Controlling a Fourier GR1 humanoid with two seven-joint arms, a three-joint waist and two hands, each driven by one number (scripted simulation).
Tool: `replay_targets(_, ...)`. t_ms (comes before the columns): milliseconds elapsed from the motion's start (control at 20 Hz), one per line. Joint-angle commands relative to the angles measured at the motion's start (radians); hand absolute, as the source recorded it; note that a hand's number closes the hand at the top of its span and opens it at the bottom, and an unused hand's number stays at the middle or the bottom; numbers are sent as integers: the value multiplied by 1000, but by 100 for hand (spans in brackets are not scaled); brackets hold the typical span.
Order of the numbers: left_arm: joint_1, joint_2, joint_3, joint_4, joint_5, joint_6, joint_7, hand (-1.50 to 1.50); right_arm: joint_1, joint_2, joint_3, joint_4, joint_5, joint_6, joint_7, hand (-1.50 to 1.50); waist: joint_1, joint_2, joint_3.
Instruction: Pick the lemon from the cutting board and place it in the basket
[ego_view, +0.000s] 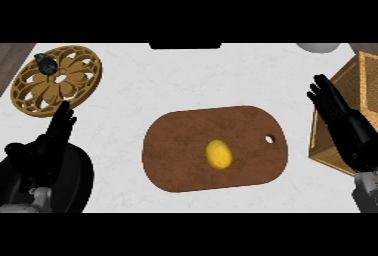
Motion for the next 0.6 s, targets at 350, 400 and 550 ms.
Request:
replay_targets(350, 40, -34, -106, 140, 55, -131, 143, 0, -362, 259, 301, -88, -101, 300, -71, 150, 117, 37, -25)
replay_targets(400, 66, -45, -115, 139, 50, -123, 141, 0, -329, 319, 363, -92, -101, 288, -72, 150, 101, 27, -24)
replay_targets(550, 58, -31, -94, 164, 52, -124, 166, 0, -348, 372, 485, -58, 108, 194, -95, -150, 49, 14, -25)
